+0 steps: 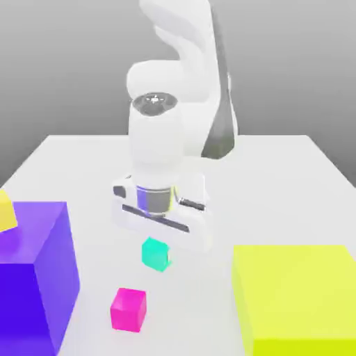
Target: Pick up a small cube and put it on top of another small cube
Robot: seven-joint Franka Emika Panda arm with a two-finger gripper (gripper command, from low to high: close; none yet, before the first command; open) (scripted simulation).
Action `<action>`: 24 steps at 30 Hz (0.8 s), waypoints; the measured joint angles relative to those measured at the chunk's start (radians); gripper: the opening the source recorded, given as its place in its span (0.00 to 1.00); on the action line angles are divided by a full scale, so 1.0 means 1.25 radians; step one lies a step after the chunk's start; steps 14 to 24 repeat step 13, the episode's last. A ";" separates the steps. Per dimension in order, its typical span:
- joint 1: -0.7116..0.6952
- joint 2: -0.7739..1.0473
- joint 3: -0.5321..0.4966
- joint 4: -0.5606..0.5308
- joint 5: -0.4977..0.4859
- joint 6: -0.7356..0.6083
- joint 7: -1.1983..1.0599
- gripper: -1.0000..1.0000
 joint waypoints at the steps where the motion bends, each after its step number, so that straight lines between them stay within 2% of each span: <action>1: -0.009 0.004 -0.004 0.023 -0.005 -0.019 0.031 0.00; 4: -0.028 0.019 -0.026 0.090 -0.024 -0.071 0.125 0.00; 9: -0.032 0.140 -0.033 0.117 -0.050 0.023 0.169 0.00; 10: -0.030 0.166 -0.035 0.119 -0.054 0.047 0.172 1.00; 24: -0.030 0.166 -0.035 0.119 -0.054 0.047 0.172 1.00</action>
